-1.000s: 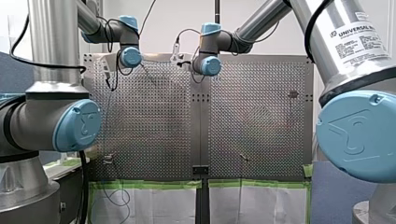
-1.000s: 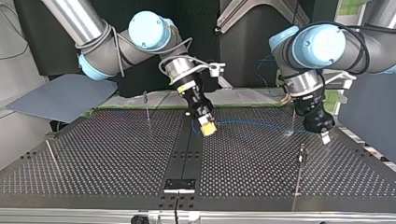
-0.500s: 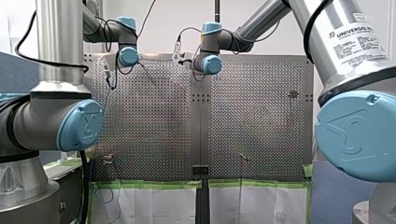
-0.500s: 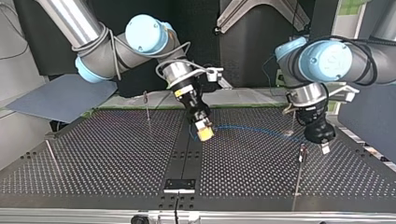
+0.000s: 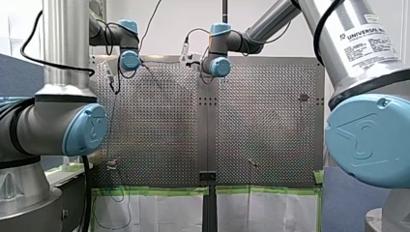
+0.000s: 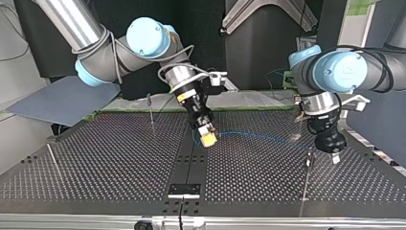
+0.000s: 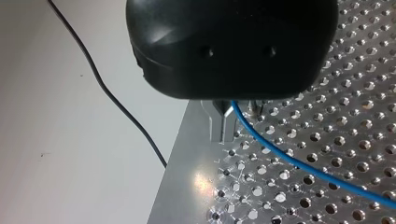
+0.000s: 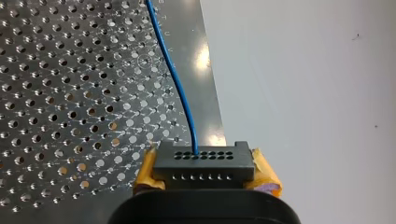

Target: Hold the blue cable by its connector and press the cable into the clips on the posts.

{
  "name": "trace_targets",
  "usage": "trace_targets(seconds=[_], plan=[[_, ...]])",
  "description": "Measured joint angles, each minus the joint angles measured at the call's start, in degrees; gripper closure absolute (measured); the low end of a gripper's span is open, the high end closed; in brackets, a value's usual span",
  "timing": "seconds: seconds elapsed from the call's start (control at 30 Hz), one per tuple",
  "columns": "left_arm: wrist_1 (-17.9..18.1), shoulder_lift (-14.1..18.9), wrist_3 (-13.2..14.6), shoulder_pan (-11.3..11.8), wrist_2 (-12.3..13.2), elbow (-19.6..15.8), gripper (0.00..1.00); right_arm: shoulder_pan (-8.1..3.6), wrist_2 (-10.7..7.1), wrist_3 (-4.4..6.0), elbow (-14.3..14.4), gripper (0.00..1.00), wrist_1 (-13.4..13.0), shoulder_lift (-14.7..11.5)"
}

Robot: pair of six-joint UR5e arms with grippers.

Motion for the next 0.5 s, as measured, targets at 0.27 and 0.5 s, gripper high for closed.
trace_targets(seconds=[0.27,0.5], plan=[[0.26,-0.28,-1.42,1.47,3.16,0.60,1.00,-0.50,-0.13,0.06,-0.74,1.00,0.05,0.07],[0.12,-2.38,-3.57,2.84,6.71,2.25,1.00,-1.22,-0.28,0.00,-1.44,1.00,0.14,1.29]])
